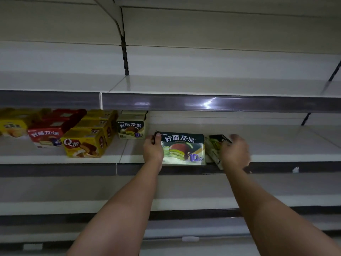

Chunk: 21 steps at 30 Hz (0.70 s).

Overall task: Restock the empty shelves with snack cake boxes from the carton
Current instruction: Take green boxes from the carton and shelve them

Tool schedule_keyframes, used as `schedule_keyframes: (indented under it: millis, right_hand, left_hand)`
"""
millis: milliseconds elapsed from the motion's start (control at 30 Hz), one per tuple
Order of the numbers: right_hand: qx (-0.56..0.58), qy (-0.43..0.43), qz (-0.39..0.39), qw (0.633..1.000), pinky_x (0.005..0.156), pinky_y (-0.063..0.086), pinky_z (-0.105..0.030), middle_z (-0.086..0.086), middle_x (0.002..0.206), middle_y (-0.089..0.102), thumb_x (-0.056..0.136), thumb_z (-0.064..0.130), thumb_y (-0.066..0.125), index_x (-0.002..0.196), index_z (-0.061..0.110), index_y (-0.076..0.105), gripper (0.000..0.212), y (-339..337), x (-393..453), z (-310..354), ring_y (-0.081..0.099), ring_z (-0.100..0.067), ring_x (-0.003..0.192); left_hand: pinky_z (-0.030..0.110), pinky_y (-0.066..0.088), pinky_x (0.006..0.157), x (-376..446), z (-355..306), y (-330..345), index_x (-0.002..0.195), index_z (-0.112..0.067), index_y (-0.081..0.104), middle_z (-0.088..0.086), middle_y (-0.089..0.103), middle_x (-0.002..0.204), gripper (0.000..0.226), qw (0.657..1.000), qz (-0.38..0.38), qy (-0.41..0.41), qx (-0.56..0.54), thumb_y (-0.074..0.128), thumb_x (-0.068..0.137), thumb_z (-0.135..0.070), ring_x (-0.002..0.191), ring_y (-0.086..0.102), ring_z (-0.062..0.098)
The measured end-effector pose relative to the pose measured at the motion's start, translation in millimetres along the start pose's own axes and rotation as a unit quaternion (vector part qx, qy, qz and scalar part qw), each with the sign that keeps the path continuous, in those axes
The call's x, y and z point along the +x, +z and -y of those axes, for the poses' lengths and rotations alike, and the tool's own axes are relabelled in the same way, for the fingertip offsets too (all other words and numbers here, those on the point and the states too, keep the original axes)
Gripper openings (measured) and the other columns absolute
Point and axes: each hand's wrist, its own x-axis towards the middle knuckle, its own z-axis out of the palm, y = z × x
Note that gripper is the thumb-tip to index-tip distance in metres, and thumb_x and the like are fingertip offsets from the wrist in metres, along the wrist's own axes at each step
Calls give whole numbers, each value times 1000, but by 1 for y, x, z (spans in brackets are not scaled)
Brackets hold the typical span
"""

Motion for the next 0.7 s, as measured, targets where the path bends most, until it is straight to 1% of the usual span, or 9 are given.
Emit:
schedule_keyframes:
  millis: [67, 133, 167, 233, 300, 433, 533, 600, 700]
  right_hand:
    - [-1, -96, 124, 988, 75, 47, -35, -10, 101, 64, 98, 34, 46, 112, 10, 60, 31, 13, -9, 14, 61, -27, 92]
    - [-42, -120, 220, 967, 71, 45, -33, -11, 98, 64, 96, 47, 44, 105, 8, 61, 43, 28, -14, 21, 62, -28, 90]
    - [-52, -118, 230, 964, 69, 43, -31, -13, 99, 65, 94, 49, 47, 103, 8, 62, 45, 33, -14, 23, 62, -30, 91]
    - [-31, -108, 226, 968, 67, 41, -30, -16, 102, 67, 91, 42, 56, 103, 6, 65, 39, 43, -10, 22, 62, -31, 91]
    - [3, -98, 217, 971, 73, 46, -33, -15, 108, 67, 90, 34, 61, 110, 5, 62, 35, 50, -6, 20, 62, -31, 97]
    - [46, -89, 167, 981, 77, 45, -33, -16, 113, 65, 90, 27, 62, 116, 4, 58, 35, 61, 2, 28, 61, -33, 104]
    - [61, -88, 141, 984, 77, 44, -31, -18, 115, 63, 90, 29, 62, 114, 4, 59, 35, 81, 14, 38, 61, -33, 103]
    - [73, -88, 132, 985, 83, 46, -33, -19, 116, 62, 89, 29, 62, 116, 3, 59, 37, 95, 22, 45, 60, -34, 104]
    - [83, -72, 127, 986, 89, 45, -36, -20, 123, 57, 90, 29, 61, 122, 1, 54, 43, 115, 32, 57, 57, -35, 111]
  left_hand:
    - [28, 39, 85, 1, -1, 3, 125, -5, 54, 2, 54, 103, 37, 1000, -3, -9, -30, 49, 99, -31, 99, 52, 20]
    - [28, 39, 87, 3, -3, 6, 129, -6, 52, 1, 52, 105, 39, 997, -1, -23, -70, 50, 98, -29, 101, 50, 18]
    - [28, 40, 88, 6, -4, 6, 131, -6, 52, 0, 52, 107, 40, 996, 2, -21, -81, 51, 98, -28, 104, 51, 18]
    - [28, 41, 91, 13, -5, 5, 131, -7, 53, 2, 57, 113, 38, 997, 20, 0, -77, 51, 98, -25, 111, 53, 19]
    - [29, 41, 94, 20, -4, 3, 133, -9, 52, 8, 59, 126, 36, 997, 54, 19, -46, 48, 99, -23, 118, 53, 23]
    - [36, 37, 107, 37, 5, -2, 148, -22, 33, 8, 39, 148, 47, 979, 131, 29, 152, 39, 102, -28, 133, 39, 30]
    - [43, 34, 110, 53, 6, 0, 152, -29, 16, 11, 22, 156, 55, 959, 135, 36, 247, 38, 101, -34, 139, 28, 34]
    - [41, 37, 107, 64, 4, 4, 152, -26, 13, 12, 24, 155, 58, 959, 116, 42, 256, 40, 101, -30, 138, 32, 34]
    - [37, 38, 104, 85, 8, 12, 152, -17, 15, 11, 35, 151, 60, 974, 90, 60, 201, 45, 100, -20, 132, 41, 32]
